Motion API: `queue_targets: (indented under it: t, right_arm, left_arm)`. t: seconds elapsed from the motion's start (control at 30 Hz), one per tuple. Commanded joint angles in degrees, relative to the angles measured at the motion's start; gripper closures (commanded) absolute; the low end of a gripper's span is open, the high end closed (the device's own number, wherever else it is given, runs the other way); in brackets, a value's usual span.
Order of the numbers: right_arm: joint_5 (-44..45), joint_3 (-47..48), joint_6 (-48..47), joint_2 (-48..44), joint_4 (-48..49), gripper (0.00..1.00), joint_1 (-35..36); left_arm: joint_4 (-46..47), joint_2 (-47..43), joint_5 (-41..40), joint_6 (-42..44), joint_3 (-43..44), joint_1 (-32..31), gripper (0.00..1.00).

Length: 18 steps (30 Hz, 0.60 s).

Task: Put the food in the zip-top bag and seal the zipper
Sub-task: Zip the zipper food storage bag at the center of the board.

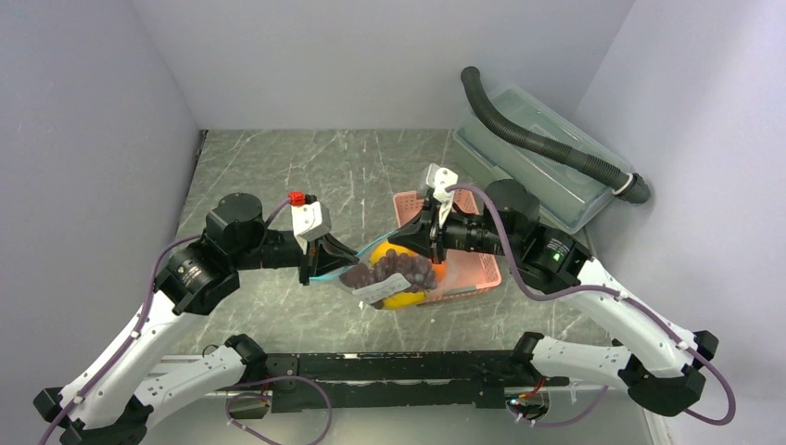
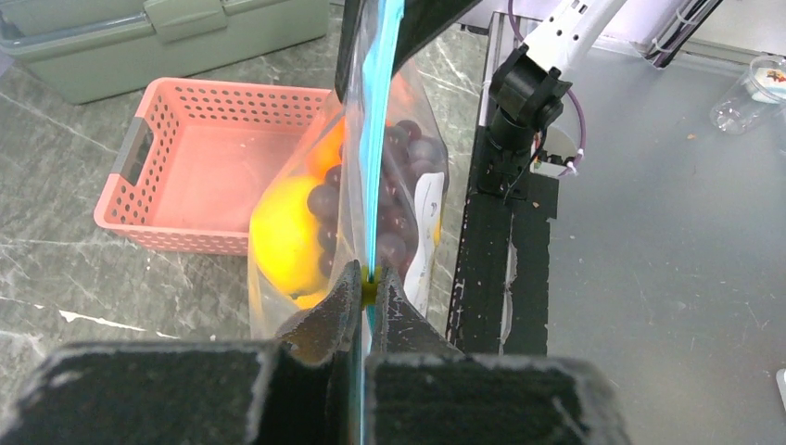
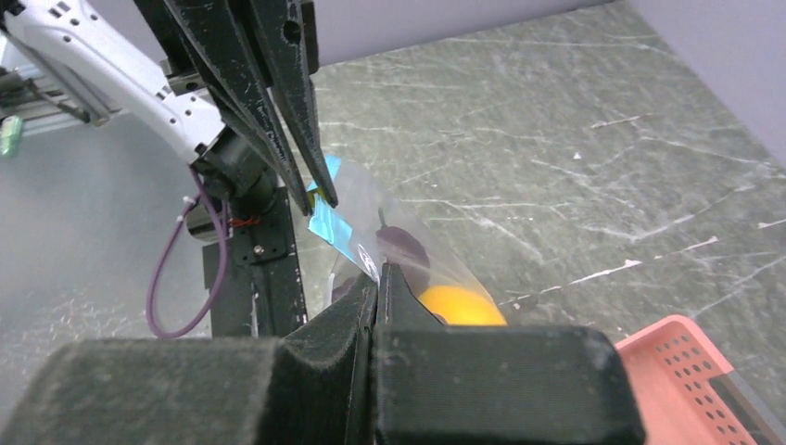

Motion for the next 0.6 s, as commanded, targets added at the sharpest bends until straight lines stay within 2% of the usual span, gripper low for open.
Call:
queue_targets:
  t: [0.0, 0.57]
  right_arm:
    - [5.6, 0.4, 1.1, -3.7, 9.7, 1.0, -1.0]
    - [18.7, -4.1, 4.4, -10.5, 14.8, 1.0, -1.3]
  left_arm:
    - [-5.1, -1.1, -0.3, 1.2, -0.3, 0.3, 1.0]
    - [-5.5, -2.8, -3.0, 0.4, -1.3, 0.3, 1.0]
